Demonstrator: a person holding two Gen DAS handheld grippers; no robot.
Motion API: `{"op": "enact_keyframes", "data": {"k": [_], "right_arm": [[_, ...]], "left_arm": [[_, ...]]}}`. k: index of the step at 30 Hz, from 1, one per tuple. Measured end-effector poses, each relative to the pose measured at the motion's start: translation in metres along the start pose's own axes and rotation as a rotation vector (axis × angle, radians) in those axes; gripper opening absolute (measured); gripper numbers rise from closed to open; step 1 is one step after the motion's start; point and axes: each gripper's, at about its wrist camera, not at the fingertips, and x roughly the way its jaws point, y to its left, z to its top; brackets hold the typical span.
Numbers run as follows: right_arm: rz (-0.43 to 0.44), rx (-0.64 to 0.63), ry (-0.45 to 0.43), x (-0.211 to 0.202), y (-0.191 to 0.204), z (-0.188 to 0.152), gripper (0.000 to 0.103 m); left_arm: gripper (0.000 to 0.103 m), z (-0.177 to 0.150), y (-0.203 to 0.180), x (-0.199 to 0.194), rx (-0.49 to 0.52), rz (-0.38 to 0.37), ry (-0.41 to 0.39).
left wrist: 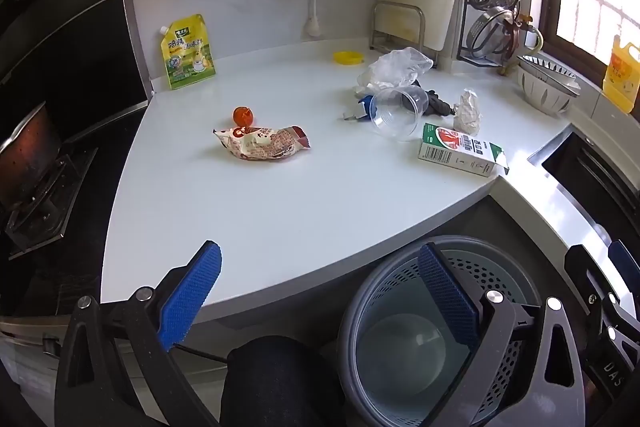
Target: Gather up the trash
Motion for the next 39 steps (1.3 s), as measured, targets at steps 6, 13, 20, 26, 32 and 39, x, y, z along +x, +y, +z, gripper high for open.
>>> {"op": "enact_keyframes", "data": {"k": [6,13,20,26,32,39], "right_arm": [[0.0,0.002,-0.002,0.0009,0.0015,-0.0001,0.094],[0.0,0.003,-0.001,0.0011,0.0011,-0.0006,0.094],[0.001,0.004,-0.001,0.0004,0.0004,-0.0007,0.094],[0.001,0.005,-0.001,0.001,-0.0004,-0.0005,0.094],[0.001,0.006,-0.002,-0.0019,-0.0005,-0.0009,0.094],[0.001,0.007,-0.002,-0.0013,-0.0007,-0.0008,0.094]], "left_arm": [[0.097,0.0011,0.0,0.0007,-0.002,-0.005,0.008],[0.097,-0.0017,-0.0006,-0.0046,-0.002,-0.005,0.001],[0.097,0.0006,0.0005,-0.0041,-0.003,-0.007,0.0],[0.097,-0.0001,0.0002,-0.0039,-0.003,-0.008,-0.001],[0.097,0.0006,-0.0026,-0.0042,-0.003,-0.008,-0.003],[0.097,0.0009,-0.003,-0.0056,-0.007,-0.009,-0.004]]}}
